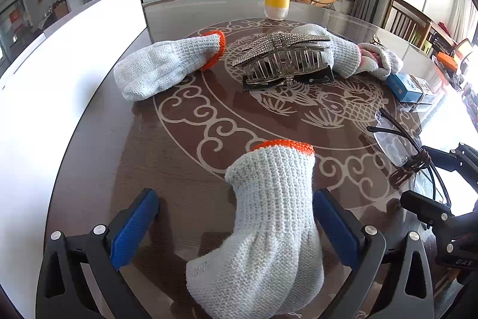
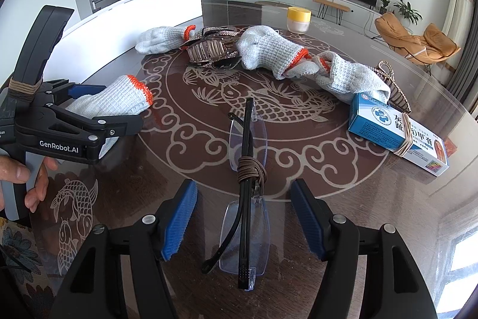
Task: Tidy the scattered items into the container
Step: 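Lift the glasses with the right gripper while the left gripper lifts the glove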
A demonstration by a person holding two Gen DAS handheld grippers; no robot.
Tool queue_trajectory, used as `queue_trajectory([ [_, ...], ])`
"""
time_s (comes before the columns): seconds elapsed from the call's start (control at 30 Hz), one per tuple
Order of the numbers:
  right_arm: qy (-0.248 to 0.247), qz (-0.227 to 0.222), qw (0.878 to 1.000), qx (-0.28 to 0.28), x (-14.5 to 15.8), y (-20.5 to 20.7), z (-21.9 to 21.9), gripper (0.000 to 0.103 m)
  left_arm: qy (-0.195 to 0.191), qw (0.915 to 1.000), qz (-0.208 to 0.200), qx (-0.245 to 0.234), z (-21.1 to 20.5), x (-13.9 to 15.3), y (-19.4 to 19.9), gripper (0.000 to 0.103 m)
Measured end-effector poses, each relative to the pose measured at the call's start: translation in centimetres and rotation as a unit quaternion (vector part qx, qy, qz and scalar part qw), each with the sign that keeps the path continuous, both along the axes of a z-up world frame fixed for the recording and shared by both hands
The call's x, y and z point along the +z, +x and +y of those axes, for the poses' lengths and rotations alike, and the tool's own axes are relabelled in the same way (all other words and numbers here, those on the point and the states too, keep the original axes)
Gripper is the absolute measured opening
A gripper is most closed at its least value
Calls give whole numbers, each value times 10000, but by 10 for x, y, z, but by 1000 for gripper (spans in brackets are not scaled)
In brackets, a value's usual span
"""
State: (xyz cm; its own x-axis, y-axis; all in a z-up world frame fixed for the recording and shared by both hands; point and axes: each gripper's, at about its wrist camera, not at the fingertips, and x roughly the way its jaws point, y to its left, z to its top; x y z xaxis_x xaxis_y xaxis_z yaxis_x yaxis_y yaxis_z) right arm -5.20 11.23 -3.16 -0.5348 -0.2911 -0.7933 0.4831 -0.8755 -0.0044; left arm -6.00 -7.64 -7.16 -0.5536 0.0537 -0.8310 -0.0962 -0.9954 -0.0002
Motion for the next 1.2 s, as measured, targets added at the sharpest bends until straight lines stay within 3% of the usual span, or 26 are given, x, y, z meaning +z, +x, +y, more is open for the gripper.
queue_trajectory([
  [0.5,-7,-4,10000,5,0,0,0,67,-4,10000,-36,-77,-1,1,2,103],
  [0.53,-18,-6,10000,4,0,0,1,66,-9,10000,-12,-54,-1,1,4,100],
  [0.57,14,27,10000,-60,0,1,1,61,1,10000,65,-25,-1,4,8,80],
  [0.6,23,67,9999,-141,2,1,2,34,22,9999,117,-36,0,7,10,68],
  [0.63,-4,63,9997,-226,3,2,4,13,15,9999,116,-72,1,11,12,37],
  [0.67,-64,-2,9995,-313,5,1,6,13,73,9999,63,-89,0,13,12,32],
  [0.73,-172,-24,9991,-385,8,4,9,12,370,9993,4,-9,-5,17,14,30],
  [1.0,-1004,180,9932,-563,34,32,16,12,-69,9994,342,-12,3,60,32,30],
  [1.2,-1141,189,9913,-629,35,40,19,12,-299,9974,650,6,1,84,47,30],
])
